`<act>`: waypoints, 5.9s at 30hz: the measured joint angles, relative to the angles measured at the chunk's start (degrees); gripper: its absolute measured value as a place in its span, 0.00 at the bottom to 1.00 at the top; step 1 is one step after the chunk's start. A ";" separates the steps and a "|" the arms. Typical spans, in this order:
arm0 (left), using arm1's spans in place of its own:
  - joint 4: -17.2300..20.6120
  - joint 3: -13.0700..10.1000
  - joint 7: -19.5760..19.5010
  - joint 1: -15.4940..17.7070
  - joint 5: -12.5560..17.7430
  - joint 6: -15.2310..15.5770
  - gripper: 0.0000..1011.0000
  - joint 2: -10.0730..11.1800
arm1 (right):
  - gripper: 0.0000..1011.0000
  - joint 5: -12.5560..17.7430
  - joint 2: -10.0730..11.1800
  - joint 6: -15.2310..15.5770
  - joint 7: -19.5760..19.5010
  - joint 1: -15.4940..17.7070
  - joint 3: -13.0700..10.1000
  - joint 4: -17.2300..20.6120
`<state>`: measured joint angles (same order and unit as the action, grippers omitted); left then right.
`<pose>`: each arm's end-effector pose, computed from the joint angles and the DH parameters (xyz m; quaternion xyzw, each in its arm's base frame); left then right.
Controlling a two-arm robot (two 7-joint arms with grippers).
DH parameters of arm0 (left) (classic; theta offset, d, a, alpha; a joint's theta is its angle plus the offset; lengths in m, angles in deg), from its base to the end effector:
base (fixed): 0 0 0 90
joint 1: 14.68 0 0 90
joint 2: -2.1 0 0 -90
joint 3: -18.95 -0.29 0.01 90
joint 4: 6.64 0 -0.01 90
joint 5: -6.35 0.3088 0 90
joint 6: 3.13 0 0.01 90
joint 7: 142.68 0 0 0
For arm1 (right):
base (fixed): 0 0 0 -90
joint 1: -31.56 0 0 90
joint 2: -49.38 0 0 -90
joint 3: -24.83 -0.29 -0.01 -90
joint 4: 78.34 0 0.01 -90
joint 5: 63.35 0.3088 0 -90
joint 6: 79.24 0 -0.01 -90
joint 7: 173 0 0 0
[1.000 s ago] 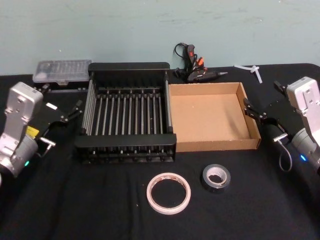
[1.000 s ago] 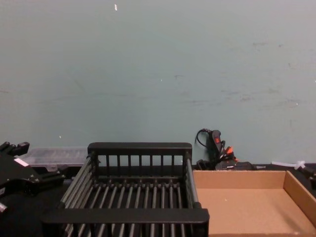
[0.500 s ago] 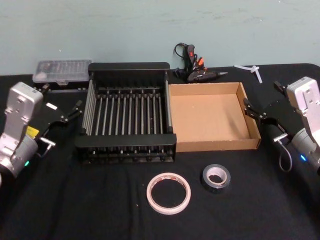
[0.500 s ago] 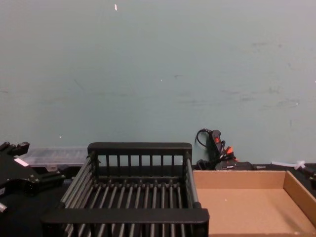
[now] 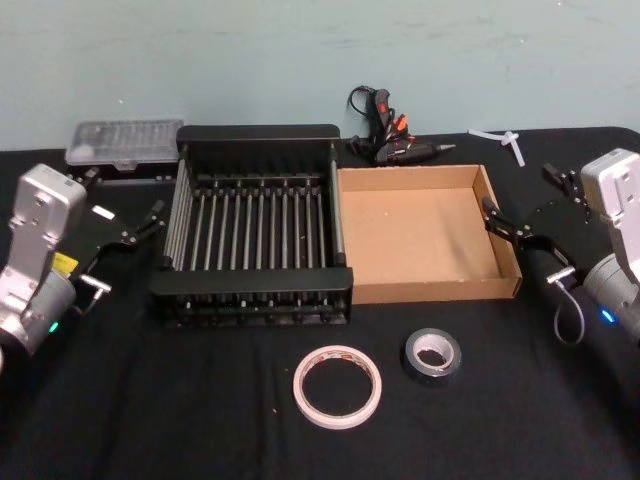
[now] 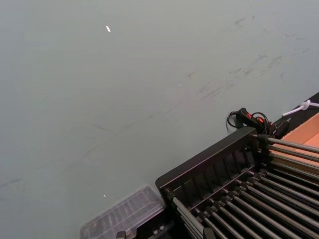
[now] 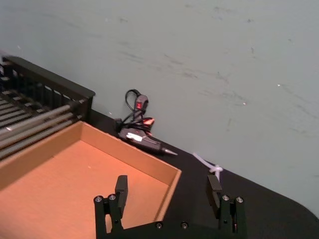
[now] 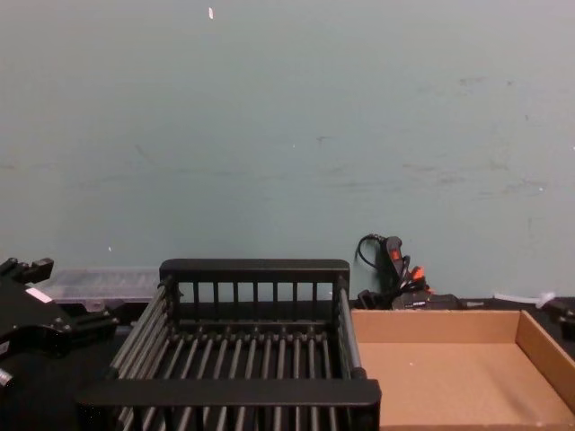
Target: Pick up the white tape and place it into the black box , Pick up the silver tape and place it into the brown box.
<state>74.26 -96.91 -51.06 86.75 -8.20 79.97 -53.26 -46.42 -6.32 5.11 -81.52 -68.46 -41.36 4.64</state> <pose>0.3581 0.0827 -0.3023 0.1415 -0.1324 0.5800 0.7913 0.3546 -0.0822 -0.2958 -0.1261 -0.1084 -0.5698 0.8048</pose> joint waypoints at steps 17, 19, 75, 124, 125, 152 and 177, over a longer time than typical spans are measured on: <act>0.00 0.00 0.00 0.00 0.00 0.00 0.99 0.00 | 0.99 7.85 1.27 7.32 6.05 6.53 -4.73 10.75; 0.00 0.00 0.00 0.00 0.00 0.00 0.99 0.00 | 0.99 8.63 1.46 8.30 6.53 7.51 -5.38 12.24; 0.00 0.00 0.00 0.00 0.00 0.00 0.99 0.00 | 0.99 3.65 -0.01 20.45 13.66 19.13 -7.28 19.13; 0.00 0.00 0.00 0.00 0.00 0.00 0.99 0.00 | 0.99 -1.97 -5.60 22.48 16.34 16.82 -8.74 15.02; 0.00 0.00 0.00 0.00 0.00 0.00 0.99 0.00 | 0.99 -1.96 -5.59 22.48 16.34 16.82 -8.74 15.02; 0.00 0.00 0.00 0.00 0.00 0.00 0.99 0.00 | 0.45 -1.79 -5.49 22.41 16.28 16.82 -8.65 15.12; 0.00 0.00 0.00 0.00 0.00 0.00 0.99 0.00 | 0.13 -1.39 -5.32 21.79 17.03 17.25 -9.32 15.70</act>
<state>74.26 -96.91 -51.06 86.75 -8.20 79.97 -53.26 -47.81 -11.64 26.90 -64.48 -51.21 -50.67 20.34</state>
